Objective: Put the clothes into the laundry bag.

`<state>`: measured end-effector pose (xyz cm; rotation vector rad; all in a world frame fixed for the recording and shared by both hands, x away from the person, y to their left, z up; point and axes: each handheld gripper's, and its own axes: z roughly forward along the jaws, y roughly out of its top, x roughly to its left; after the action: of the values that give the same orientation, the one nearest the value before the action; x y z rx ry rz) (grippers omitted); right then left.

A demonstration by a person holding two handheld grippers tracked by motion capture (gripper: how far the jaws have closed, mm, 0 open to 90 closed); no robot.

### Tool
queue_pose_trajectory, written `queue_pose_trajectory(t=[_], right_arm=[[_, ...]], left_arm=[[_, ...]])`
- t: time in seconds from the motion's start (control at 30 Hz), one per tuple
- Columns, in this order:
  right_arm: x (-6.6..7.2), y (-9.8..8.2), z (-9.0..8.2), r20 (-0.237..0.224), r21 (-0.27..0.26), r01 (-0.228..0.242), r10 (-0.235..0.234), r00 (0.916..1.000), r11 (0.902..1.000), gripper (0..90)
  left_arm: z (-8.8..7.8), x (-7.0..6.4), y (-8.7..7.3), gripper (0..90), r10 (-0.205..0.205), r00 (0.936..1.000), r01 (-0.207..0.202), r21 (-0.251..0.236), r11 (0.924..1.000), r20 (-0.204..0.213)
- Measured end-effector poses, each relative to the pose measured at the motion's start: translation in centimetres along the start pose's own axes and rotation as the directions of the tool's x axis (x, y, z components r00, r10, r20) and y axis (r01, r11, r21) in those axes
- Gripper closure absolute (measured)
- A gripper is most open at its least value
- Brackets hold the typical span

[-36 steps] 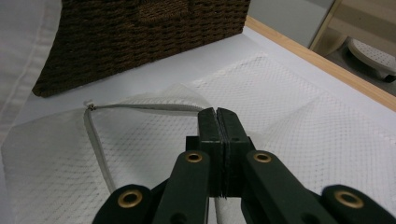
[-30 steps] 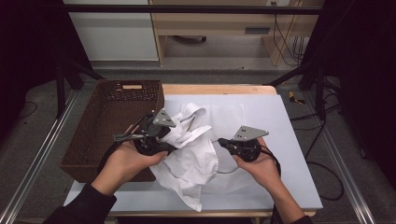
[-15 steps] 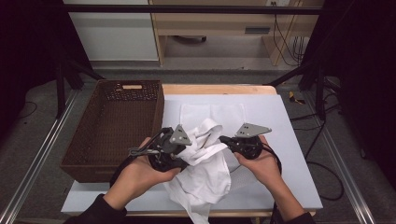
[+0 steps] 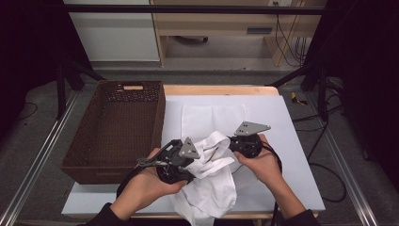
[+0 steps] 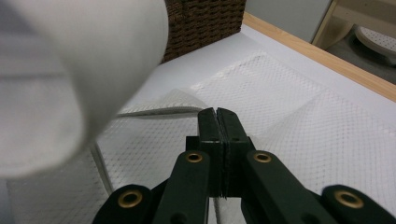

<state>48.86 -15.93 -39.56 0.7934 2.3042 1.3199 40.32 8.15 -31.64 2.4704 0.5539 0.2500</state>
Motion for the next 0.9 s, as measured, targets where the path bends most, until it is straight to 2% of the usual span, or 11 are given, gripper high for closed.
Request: queue_pose_trajectory(t=[0.17,0.57,0.9], right_arm=[[0.0,0.3,-0.2,0.005,0.000,0.004,-0.004,1.0000,1.0000,90.0],[-0.5,0.7,-0.5,0.024,0.002,0.010,-0.010,0.9997,1.0000,90.0],[-0.6,1.3,-0.7,0.028,-0.008,0.015,-0.014,0.9995,0.9999,90.0]], left_arm=[[1.0,0.0,-0.4,67.9,-0.004,0.9999,0.004,0.019,0.9998,0.015],[2.1,0.0,-0.8,67.9,-0.008,0.9994,0.007,0.033,0.9994,0.035],[2.8,-0.4,-0.2,67.9,0.004,0.9981,-0.007,0.042,0.9991,0.062]])
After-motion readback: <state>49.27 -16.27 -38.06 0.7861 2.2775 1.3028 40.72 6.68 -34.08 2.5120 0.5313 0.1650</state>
